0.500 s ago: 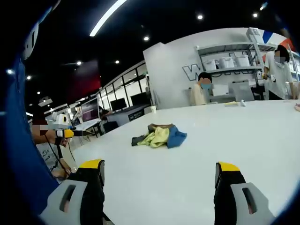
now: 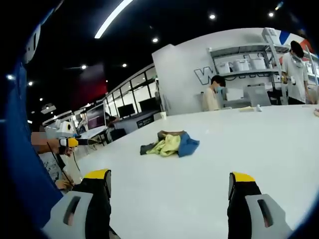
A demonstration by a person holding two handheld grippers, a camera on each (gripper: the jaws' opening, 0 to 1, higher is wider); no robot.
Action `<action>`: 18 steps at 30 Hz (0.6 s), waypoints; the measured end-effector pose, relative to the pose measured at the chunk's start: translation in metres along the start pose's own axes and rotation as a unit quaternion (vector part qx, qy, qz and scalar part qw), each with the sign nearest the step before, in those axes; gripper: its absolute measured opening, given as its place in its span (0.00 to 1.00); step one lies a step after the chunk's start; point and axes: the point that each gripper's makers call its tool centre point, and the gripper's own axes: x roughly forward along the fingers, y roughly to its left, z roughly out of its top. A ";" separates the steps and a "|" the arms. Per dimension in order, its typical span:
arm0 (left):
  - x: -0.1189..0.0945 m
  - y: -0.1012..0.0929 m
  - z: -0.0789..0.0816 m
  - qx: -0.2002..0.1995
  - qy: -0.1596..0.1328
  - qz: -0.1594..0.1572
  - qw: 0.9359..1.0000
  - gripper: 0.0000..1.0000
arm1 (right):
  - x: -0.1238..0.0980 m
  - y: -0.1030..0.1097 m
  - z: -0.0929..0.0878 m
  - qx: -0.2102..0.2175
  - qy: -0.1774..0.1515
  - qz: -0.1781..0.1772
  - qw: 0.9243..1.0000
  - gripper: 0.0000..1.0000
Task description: Fold the garment on the visible template until the final outline fits inside the template.
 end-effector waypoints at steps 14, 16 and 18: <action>0.001 0.000 -0.004 0.002 0.002 0.001 1.000 0.99 | 0.000 0.004 0.000 0.006 -0.001 0.003 1.000 1.00; 0.002 -0.002 -0.004 0.002 0.003 0.001 1.000 0.99 | -0.001 0.004 -0.001 0.005 -0.001 0.002 1.000 1.00; 0.001 0.001 -0.004 0.001 0.003 0.001 1.000 0.99 | -0.001 0.004 -0.001 0.006 0.000 0.002 1.000 1.00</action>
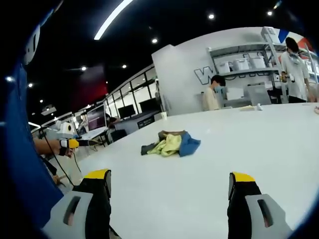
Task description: Fold the garment on the visible template until the final outline fits inside the template.
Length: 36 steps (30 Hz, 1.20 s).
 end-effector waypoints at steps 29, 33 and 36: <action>0.014 0.010 -0.003 -0.007 0.019 0.000 1.000 0.99 | 0.026 -0.002 -0.003 0.010 0.011 0.012 1.000 1.00; 0.025 0.015 0.000 -0.011 0.020 -0.001 1.000 0.99 | 0.041 -0.003 -0.002 0.010 0.018 0.021 1.000 1.00; 0.032 0.019 0.002 -0.013 0.020 -0.003 1.000 0.99 | 0.056 -0.004 0.000 0.005 0.026 0.033 0.999 1.00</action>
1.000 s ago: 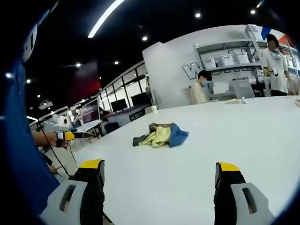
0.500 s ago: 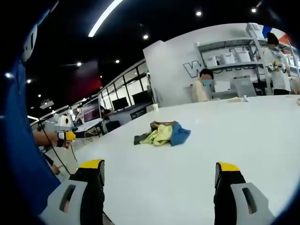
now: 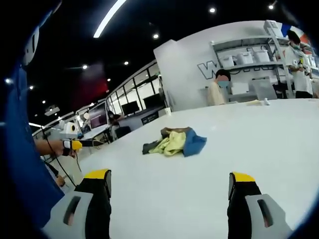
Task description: Fold the garment on the visible template until the final outline fits inside the template.
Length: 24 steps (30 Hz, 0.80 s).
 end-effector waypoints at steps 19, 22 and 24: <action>0.060 0.020 0.034 0.010 0.006 -0.042 0.999 0.94 | 0.084 -0.001 0.032 -0.015 0.006 0.082 0.996 0.97; 0.068 0.025 0.036 0.007 0.005 -0.043 0.999 0.93 | 0.095 0.002 0.033 -0.017 0.007 0.091 0.996 0.95; 0.074 0.029 0.036 0.008 0.007 -0.044 0.999 0.93 | 0.102 0.001 0.033 -0.017 0.008 0.094 0.995 0.94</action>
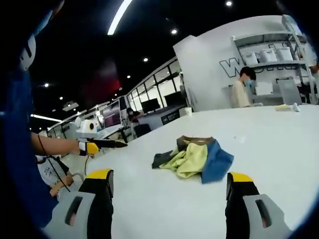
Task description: Fold the garment on the visible template until the final outline fits inside the template.
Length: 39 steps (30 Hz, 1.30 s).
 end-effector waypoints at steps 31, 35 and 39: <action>0.078 0.076 0.028 0.017 0.001 0.021 1.000 0.76 | 0.102 -0.089 0.031 -0.002 0.027 -0.004 1.000 0.70; 0.088 0.086 0.023 0.015 0.011 0.020 1.000 0.75 | 0.113 -0.099 0.027 -0.001 0.044 0.001 0.999 0.68; 0.097 0.092 0.021 0.016 0.023 0.019 0.999 0.76 | 0.121 -0.103 0.024 -0.007 0.055 0.007 0.998 0.68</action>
